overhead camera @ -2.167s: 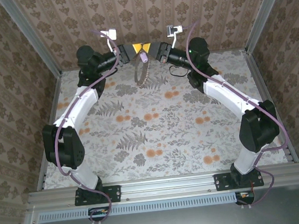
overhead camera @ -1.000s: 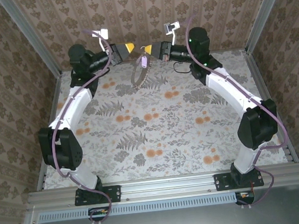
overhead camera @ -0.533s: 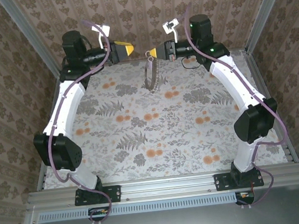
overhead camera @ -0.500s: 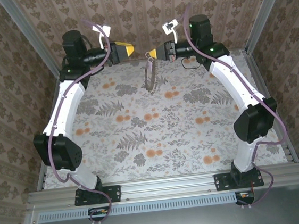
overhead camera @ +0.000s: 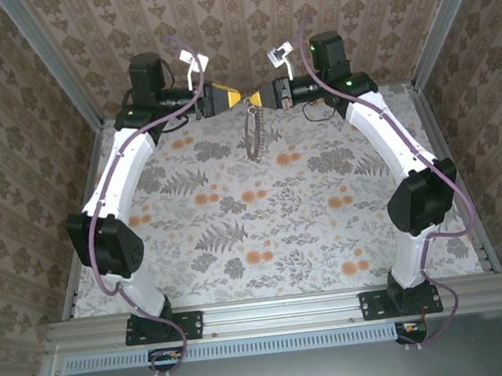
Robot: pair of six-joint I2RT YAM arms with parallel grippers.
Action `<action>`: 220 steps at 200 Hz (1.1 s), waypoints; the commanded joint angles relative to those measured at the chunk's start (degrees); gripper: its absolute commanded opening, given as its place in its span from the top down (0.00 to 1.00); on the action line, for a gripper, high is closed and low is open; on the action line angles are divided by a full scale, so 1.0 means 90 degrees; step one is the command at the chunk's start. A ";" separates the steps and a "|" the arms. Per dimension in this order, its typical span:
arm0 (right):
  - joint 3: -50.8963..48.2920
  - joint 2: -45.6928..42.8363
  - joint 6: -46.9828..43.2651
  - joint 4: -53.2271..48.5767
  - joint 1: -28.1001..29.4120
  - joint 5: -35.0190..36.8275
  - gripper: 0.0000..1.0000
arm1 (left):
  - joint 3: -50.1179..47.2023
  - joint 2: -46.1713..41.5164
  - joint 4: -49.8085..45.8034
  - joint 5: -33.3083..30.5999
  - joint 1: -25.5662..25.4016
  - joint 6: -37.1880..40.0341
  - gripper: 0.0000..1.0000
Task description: Put the keys on the keyring
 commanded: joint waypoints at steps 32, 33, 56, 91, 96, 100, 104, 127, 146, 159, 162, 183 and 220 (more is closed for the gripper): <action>0.0121 -0.0019 -0.0104 0.0083 0.0088 -0.0206 1.00 | 0.0175 0.0161 -0.0155 0.0107 -0.0097 0.0199 0.68; 0.0123 -0.0024 -0.0102 0.0084 0.0088 -0.0206 1.00 | 0.0179 0.0167 -0.0156 0.0108 -0.0100 0.0198 0.68; 0.0101 -0.0024 -0.0098 0.0111 0.0099 -0.0207 1.00 | 0.0200 0.0213 -0.0175 0.0127 -0.0155 0.0218 0.69; 0.0058 -0.0028 -0.0081 0.0142 0.0091 -0.0176 1.00 | 0.0173 0.0244 -0.0227 0.0167 -0.0190 0.0281 0.72; 0.0055 -0.0028 -0.0084 0.0147 0.0090 -0.0171 1.00 | 0.0178 0.0232 -0.0229 0.0173 -0.0189 0.0282 0.72; 0.0049 -0.0024 -0.0081 0.0148 0.0097 -0.0168 1.00 | 0.0164 0.0232 -0.0237 0.0189 -0.0190 0.0291 0.73; 0.0047 -0.0027 -0.0082 0.0146 0.0093 -0.0166 1.00 | 0.0163 0.0232 -0.0230 0.0194 -0.0190 0.0289 0.73; 0.0013 -0.0020 -0.0077 0.0179 0.0098 -0.0143 1.00 | 0.0125 0.0207 -0.0261 0.0207 -0.0190 0.0322 0.72; -0.0010 -0.0037 -0.0069 0.0200 0.0091 -0.0146 1.00 | 0.0081 0.0193 -0.0312 0.0145 -0.0182 0.0374 0.68; -0.0024 -0.0048 -0.0067 0.0203 0.0095 -0.0149 1.00 | 0.0037 0.0183 -0.0319 0.0085 -0.0161 0.0385 0.66; -0.0026 -0.0048 -0.0067 0.0211 0.0091 -0.0149 1.00 | 0.0044 0.0185 -0.0304 0.0080 -0.0152 0.0375 0.66; -0.0043 -0.0064 -0.0069 0.0219 0.0089 -0.0139 1.00 | 0.0032 0.0183 -0.0283 0.0082 -0.0150 0.0359 0.66; -0.0090 -0.0093 -0.0077 0.0230 0.0084 -0.0149 1.00 | -0.0026 0.0174 -0.0190 -0.0075 -0.0122 0.0306 0.59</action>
